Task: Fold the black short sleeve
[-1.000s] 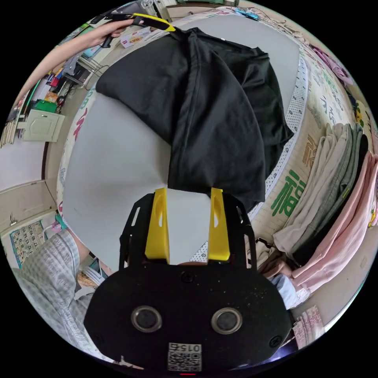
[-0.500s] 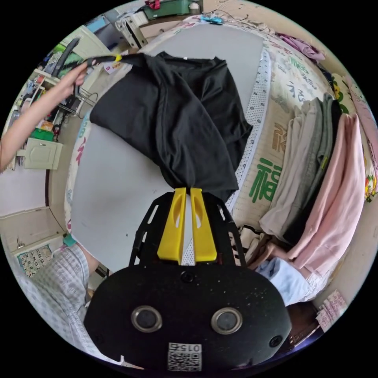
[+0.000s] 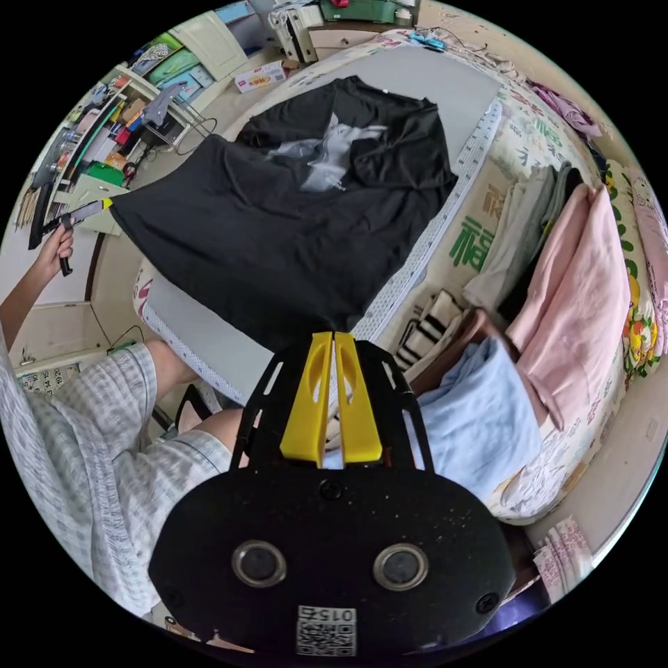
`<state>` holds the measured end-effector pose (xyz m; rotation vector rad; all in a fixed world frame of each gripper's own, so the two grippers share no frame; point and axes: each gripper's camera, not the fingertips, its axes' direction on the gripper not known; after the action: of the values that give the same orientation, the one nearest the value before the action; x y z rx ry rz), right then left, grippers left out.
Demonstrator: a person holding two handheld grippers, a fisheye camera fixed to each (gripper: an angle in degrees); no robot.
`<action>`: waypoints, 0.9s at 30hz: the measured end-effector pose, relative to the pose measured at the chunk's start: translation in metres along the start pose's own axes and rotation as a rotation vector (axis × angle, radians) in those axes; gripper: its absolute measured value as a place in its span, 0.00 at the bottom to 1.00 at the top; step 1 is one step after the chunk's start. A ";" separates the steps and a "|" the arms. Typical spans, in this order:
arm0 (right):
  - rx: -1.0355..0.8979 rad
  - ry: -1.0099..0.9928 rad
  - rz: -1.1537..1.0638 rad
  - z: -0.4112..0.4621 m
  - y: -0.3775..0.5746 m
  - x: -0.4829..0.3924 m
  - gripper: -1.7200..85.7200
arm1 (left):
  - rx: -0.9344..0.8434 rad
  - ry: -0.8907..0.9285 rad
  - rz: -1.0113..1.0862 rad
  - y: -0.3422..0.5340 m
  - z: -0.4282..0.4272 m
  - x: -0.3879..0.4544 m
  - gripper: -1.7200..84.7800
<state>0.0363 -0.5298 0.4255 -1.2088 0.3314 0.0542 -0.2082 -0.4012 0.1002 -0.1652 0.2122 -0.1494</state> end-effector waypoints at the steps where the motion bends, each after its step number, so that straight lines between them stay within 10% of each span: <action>1: -0.021 -0.038 0.030 0.008 0.010 0.003 0.01 | -0.031 0.004 -0.025 0.013 0.005 -0.005 0.01; 23: -0.072 -0.526 0.410 0.096 0.075 0.077 0.13 | -0.202 -0.044 -0.054 0.091 0.089 -0.043 0.01; 27: -0.169 -0.326 0.480 0.095 0.091 0.084 0.04 | -0.192 -0.044 -0.047 0.090 0.087 -0.043 0.01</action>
<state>0.1174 -0.4210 0.3492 -1.2403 0.3275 0.6988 -0.2190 -0.2934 0.1770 -0.3640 0.1792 -0.1720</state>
